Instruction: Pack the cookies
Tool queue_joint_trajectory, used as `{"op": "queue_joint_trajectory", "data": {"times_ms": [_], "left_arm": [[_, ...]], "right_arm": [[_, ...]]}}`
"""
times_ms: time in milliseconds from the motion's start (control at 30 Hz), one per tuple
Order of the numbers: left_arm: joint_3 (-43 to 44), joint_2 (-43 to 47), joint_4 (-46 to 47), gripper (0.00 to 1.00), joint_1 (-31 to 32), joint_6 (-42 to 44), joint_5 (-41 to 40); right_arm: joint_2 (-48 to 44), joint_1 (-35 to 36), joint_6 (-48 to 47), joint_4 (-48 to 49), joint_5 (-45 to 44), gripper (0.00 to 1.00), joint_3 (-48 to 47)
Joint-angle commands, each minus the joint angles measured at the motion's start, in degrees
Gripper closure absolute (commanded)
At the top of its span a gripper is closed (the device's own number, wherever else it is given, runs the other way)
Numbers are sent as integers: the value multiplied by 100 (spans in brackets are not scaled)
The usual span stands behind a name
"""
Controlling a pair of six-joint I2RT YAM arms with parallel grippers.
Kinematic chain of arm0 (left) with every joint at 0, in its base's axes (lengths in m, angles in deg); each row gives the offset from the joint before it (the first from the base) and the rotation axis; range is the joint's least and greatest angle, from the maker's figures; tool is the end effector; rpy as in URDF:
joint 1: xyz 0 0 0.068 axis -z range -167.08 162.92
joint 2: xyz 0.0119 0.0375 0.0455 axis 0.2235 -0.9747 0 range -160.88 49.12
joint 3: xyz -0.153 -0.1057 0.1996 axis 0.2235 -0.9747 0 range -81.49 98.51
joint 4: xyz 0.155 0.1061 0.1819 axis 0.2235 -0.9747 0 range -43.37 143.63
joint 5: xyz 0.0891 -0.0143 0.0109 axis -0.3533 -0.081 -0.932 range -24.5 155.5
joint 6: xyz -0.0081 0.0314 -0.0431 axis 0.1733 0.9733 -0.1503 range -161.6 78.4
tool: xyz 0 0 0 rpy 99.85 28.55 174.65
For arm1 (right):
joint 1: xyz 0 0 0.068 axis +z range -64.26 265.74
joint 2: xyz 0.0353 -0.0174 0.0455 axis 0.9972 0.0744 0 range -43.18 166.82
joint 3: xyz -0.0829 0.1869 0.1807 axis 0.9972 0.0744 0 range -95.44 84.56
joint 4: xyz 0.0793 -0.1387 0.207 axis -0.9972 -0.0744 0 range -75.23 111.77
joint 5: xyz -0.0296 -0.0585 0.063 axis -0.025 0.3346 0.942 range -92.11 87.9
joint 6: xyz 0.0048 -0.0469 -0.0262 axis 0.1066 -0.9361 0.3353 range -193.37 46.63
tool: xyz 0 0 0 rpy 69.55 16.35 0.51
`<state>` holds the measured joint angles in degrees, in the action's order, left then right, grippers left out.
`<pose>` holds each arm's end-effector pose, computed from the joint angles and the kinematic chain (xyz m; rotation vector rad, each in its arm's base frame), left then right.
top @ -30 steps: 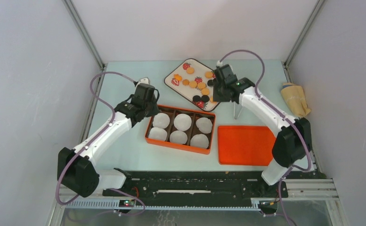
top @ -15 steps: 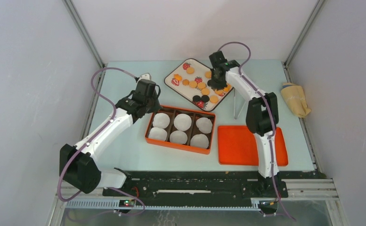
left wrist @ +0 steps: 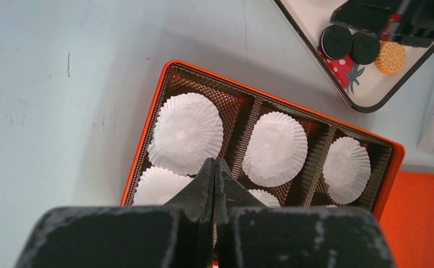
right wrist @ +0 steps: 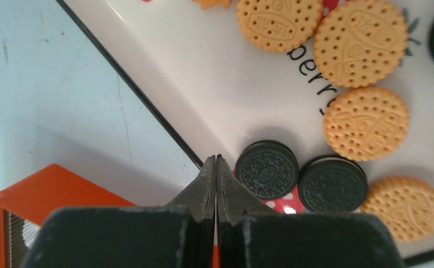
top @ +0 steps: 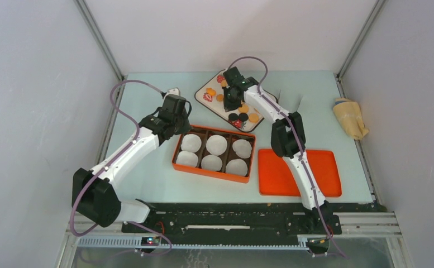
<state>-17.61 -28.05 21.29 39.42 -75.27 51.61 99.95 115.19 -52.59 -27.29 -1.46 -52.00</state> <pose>0.2630 -0.1216 0.2954 -0.2630 2.3347 -0.2324 0.4730 0.2676 0.2130 -0.1998 2.5732 0.3518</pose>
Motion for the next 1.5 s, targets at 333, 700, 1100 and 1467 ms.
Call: {"op": "queue_joint_trajectory", "data": {"times_ms": [333, 700, 1100, 1467], "left_arm": [[28, 266, 34, 100, 22, 193, -171], [-27, 156, 48, 100, 22, 160, -61], [-257, 354, 52, 100, 22, 145, -47], [-348, 430, 96, 100, 22, 72, 41]], "right_arm": [[710, 0, 226, -96, 806, 100, -457], [254, 316, -459, -510, 1595, 100, 278], [-655, 711, -862, -504, 1278, 100, 2190], [-1886, 797, -530, 382, -510, 100, 3043]]}}
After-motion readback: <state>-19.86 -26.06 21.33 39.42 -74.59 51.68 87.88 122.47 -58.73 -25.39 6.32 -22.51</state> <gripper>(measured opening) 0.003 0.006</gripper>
